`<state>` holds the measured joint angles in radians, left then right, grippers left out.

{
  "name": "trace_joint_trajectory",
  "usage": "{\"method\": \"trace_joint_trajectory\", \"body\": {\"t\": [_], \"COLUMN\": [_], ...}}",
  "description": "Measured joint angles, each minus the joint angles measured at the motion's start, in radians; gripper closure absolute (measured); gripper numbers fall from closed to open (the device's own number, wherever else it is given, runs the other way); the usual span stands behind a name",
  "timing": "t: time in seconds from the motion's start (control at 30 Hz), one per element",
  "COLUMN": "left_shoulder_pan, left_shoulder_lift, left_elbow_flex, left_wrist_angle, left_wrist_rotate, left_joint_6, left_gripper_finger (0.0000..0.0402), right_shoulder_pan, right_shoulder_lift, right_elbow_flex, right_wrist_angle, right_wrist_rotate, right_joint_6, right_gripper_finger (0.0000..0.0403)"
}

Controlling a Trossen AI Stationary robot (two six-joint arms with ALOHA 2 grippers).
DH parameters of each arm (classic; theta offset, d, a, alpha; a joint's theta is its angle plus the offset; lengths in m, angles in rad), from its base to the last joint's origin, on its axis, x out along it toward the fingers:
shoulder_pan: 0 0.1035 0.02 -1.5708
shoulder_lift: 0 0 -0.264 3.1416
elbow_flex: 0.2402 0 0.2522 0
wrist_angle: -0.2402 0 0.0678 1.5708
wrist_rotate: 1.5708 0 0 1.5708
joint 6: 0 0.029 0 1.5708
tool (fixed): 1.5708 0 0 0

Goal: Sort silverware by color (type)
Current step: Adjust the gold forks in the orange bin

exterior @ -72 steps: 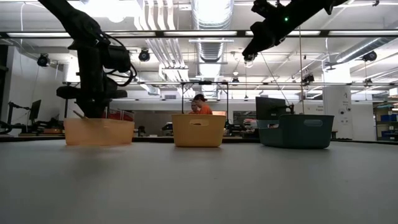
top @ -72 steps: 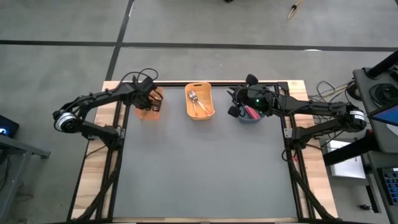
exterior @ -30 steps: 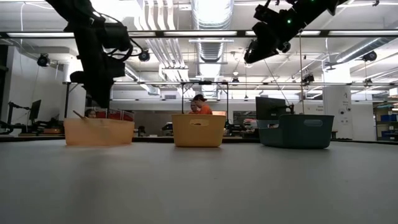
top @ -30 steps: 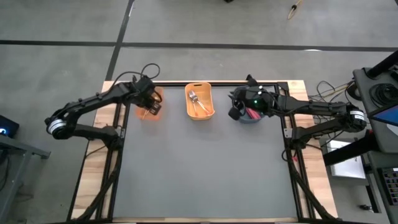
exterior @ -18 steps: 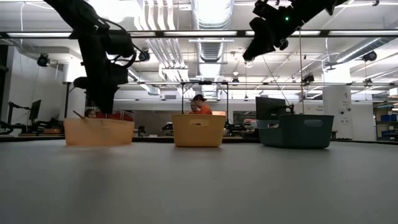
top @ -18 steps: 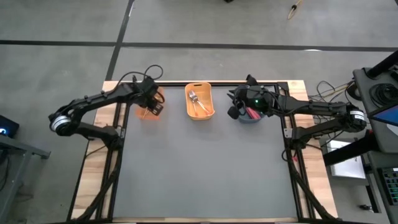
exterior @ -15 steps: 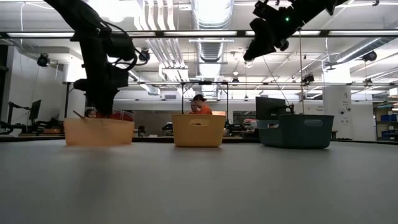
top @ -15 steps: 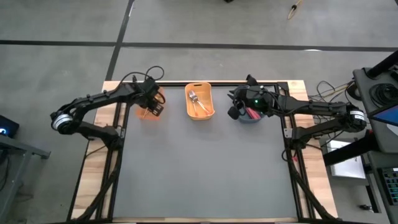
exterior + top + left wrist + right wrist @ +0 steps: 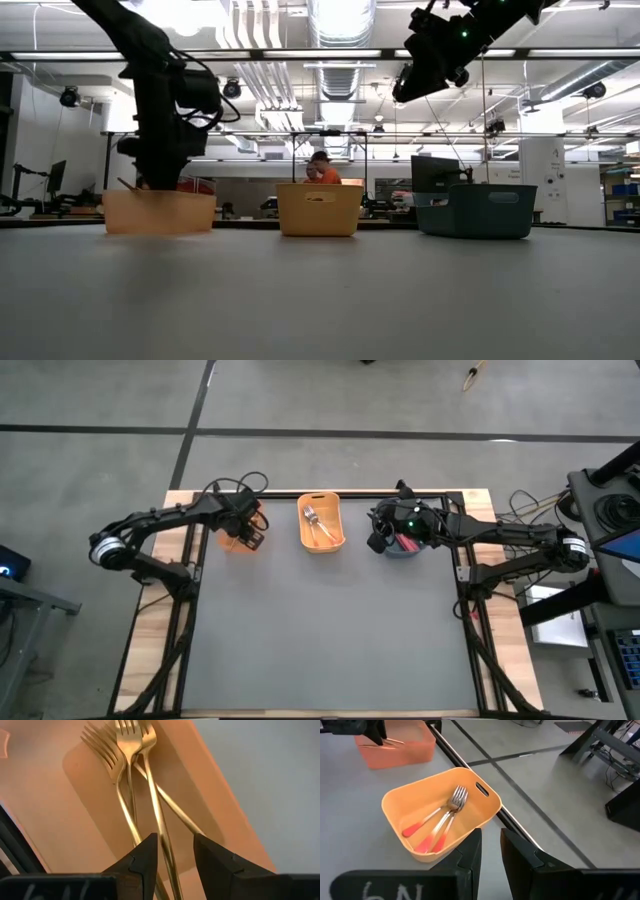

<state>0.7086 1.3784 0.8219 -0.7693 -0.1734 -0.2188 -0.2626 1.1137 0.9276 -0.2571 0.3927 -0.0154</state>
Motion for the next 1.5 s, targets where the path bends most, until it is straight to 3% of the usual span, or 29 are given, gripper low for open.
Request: {"method": "trace_joint_trajectory", "body": {"t": [0.5, 0.97, 1.23, 1.5], "left_shoulder_pan": [0.0, 0.0, 0.0, 0.0], "left_shoulder_lift": [0.022, 0.066, 0.064, 0.061], "left_elbow_flex": [0.0, 0.0, -0.001, -0.001], "left_wrist_angle": [0.0, 0.004, 0.009, 0.003], "left_wrist_rotate": [0.0, 0.0, 0.001, 0.002], "left_joint_6": [-0.007, -0.004, -0.01, -0.018], "left_gripper_finger": [0.0325, 0.0329, 0.0392, 0.0389], "right_shoulder_pan": [0.0, 0.0, 0.0, 0.0], "right_shoulder_lift": [0.0, 0.0, 0.0, 0.0], "right_elbow_flex": [0.0, 0.0, 0.0, 0.0], "right_wrist_angle": [-0.016, -0.027, -0.027, -0.028], "right_wrist_rotate": [0.0, 0.0, 0.0, 0.0], "right_joint_6": [0.021, 0.034, 0.035, 0.035], "right_gripper_finger": [0.0339, 0.0339, 0.0339, 0.0339]}}
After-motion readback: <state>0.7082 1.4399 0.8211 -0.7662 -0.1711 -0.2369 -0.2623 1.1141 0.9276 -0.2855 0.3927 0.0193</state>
